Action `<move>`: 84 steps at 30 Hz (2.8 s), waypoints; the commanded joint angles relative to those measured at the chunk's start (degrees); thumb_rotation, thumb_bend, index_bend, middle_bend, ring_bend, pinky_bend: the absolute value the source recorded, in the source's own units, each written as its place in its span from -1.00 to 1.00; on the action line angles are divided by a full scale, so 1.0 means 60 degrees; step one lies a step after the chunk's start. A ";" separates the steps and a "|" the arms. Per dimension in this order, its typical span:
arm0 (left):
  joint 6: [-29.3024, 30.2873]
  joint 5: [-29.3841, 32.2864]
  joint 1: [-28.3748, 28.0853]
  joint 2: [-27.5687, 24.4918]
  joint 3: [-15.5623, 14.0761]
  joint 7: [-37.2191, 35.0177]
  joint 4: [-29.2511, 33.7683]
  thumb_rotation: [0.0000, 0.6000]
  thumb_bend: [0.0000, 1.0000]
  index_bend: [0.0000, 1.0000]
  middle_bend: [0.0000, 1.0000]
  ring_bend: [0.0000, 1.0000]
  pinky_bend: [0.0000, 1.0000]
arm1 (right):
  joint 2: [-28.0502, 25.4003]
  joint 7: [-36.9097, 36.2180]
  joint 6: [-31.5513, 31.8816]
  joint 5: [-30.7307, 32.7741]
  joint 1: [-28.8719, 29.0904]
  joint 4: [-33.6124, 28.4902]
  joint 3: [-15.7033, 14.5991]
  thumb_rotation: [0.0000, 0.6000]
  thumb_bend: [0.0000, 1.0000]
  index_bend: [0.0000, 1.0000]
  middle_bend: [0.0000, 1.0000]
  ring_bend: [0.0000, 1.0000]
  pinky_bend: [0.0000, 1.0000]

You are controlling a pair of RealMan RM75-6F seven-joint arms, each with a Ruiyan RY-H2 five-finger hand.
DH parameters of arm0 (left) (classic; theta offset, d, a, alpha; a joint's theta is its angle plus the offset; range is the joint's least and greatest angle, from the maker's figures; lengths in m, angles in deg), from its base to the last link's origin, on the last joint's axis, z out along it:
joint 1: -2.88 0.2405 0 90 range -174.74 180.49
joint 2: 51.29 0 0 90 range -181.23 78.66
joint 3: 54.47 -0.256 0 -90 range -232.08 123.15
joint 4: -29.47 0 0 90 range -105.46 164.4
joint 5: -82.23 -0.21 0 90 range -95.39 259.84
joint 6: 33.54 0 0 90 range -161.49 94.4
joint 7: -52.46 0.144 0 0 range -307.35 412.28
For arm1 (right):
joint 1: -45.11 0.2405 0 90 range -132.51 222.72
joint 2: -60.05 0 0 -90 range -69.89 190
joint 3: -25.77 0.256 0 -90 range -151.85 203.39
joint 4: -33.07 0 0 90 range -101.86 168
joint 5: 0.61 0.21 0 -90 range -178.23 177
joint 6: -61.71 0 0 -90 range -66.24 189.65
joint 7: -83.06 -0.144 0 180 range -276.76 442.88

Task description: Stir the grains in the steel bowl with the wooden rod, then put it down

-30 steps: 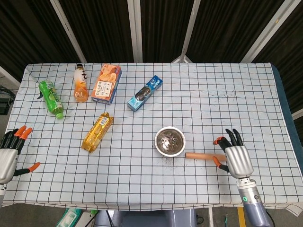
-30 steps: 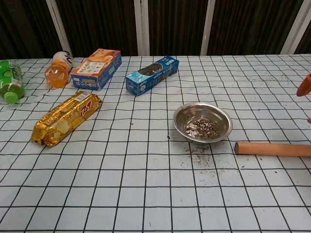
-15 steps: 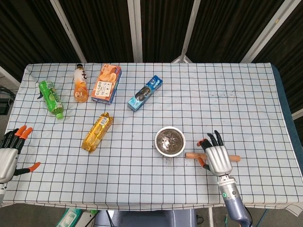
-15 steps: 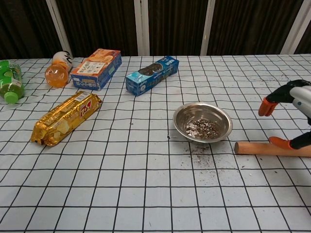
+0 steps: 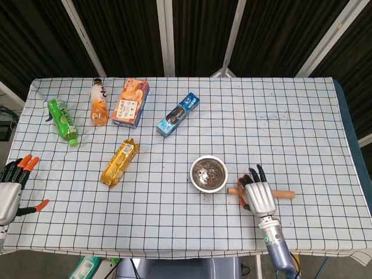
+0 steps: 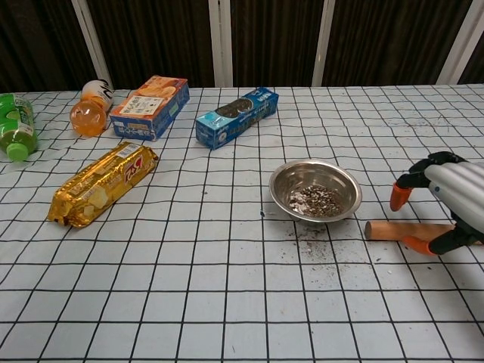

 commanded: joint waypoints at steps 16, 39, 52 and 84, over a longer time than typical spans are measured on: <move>-0.0023 0.0047 -0.0001 -0.0001 0.0008 0.0016 0.0011 1.00 -0.96 -1.00 -1.00 -1.00 -1.00 | 0.0334 -0.0200 -0.0205 0.0217 0.0140 0.0458 0.0022 1.00 -0.37 -0.10 -0.22 -0.67 -1.00; -0.0021 0.0077 0.0004 -0.0008 0.0018 0.0015 0.0023 1.00 -0.96 -1.00 -1.00 -1.00 -1.00 | 0.0355 -0.0058 -0.0349 0.0515 0.0179 0.0403 -0.0053 1.00 -0.07 0.21 0.00 -0.54 -1.00; 0.0001 0.0105 0.0014 0.0003 0.0034 0.0049 0.0046 1.00 -0.96 -1.00 -1.00 -1.00 -1.00 | 0.0023 -0.0193 -0.0265 0.0463 0.0090 0.0207 -0.0175 1.00 0.09 0.41 0.16 -0.12 -1.00; 0.0055 0.0159 0.0039 0.0046 0.0075 0.0136 0.0040 1.00 -0.96 -1.00 -1.00 -1.00 -1.00 | -0.1066 -0.3809 0.0844 -0.0373 -0.0060 -0.1041 0.0523 1.00 0.17 0.54 0.26 0.06 -1.00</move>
